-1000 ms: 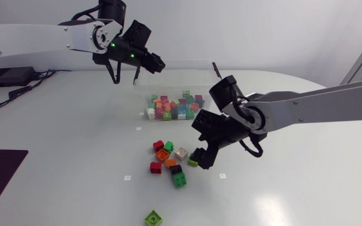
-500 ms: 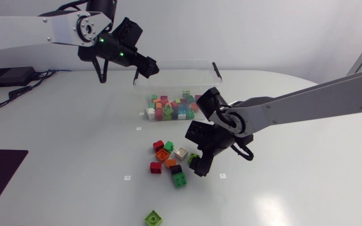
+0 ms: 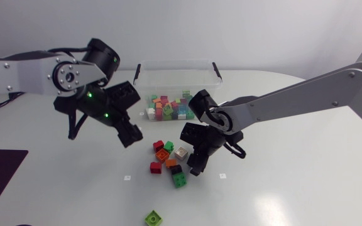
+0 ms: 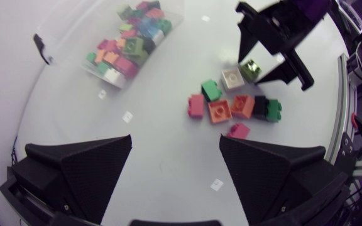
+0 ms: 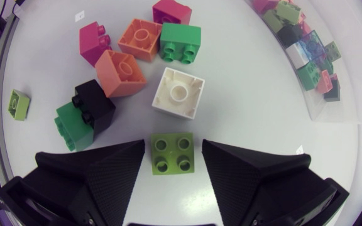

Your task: Place the duplo bricks in the container

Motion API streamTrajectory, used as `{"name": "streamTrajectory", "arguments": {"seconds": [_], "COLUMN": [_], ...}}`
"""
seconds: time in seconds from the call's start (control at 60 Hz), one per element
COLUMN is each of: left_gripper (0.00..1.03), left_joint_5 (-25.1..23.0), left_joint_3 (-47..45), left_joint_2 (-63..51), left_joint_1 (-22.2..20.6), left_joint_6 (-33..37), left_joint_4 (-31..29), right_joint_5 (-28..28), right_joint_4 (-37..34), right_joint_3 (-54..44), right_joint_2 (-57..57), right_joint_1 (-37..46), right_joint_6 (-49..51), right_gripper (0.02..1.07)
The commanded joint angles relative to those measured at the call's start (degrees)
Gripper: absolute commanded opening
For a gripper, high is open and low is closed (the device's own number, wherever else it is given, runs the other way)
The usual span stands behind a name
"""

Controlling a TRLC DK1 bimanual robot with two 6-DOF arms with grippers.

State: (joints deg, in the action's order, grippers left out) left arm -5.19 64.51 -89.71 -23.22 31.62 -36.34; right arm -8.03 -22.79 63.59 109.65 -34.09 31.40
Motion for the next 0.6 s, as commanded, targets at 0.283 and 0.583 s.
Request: {"name": "streamTrajectory", "arguments": {"seconds": [0.283, 0.583], "left_gripper": [0.97, 0.98], "left_joint_5": [0.0, -0.2], "left_joint_3": [-19.2, -23.6], "left_joint_2": [12.0, 11.8], "left_joint_1": [-8.8, -20.5], "left_joint_6": [16.0, 23.6], "left_joint_4": [-0.6, 1.0], "right_joint_5": [0.6, 0.6], "right_joint_4": [-2.5, -5.8], "right_joint_3": [-2.0, -3.6], "right_joint_2": [-2.7, -11.1], "right_joint_1": [-0.9, 0.4], "right_joint_6": [0.8, 1.0], "right_gripper": [0.30, 0.30]}}
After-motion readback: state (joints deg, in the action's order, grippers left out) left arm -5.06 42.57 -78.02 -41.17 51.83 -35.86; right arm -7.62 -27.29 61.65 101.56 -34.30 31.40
